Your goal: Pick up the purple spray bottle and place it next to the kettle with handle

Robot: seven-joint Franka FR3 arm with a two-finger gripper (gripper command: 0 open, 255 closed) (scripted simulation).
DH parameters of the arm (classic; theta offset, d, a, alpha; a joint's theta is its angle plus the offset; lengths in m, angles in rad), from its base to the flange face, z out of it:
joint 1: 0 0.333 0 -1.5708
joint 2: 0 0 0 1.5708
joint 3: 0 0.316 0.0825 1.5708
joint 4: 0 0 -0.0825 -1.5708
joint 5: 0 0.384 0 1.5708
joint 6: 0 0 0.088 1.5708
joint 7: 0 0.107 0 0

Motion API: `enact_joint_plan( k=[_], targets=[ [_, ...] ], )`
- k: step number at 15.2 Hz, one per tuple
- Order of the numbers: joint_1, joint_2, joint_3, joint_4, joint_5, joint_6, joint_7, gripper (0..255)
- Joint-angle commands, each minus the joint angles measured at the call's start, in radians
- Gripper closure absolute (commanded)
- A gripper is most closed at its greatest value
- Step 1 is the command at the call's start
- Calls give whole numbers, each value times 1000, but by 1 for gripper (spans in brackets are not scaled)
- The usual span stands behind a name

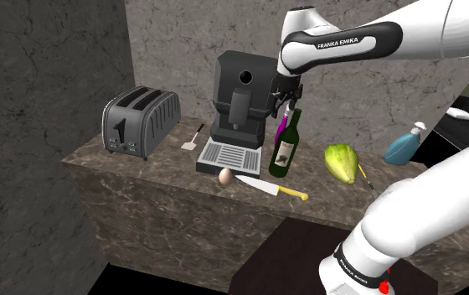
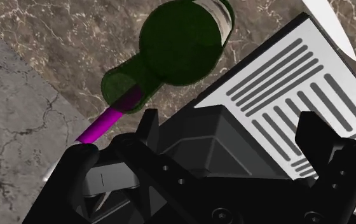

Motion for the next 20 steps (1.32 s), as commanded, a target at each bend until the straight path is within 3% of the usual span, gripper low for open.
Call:
enact_joint_plan(
  k=[1, 17, 20],
  targets=[
    [-17, 58, -12, 36, -14, 25, 20, 0],
    [-159, 523, -142, 448, -39, 116, 97, 0],
    [-168, 538, -142, 429, -40, 151, 98, 0]
  ],
)
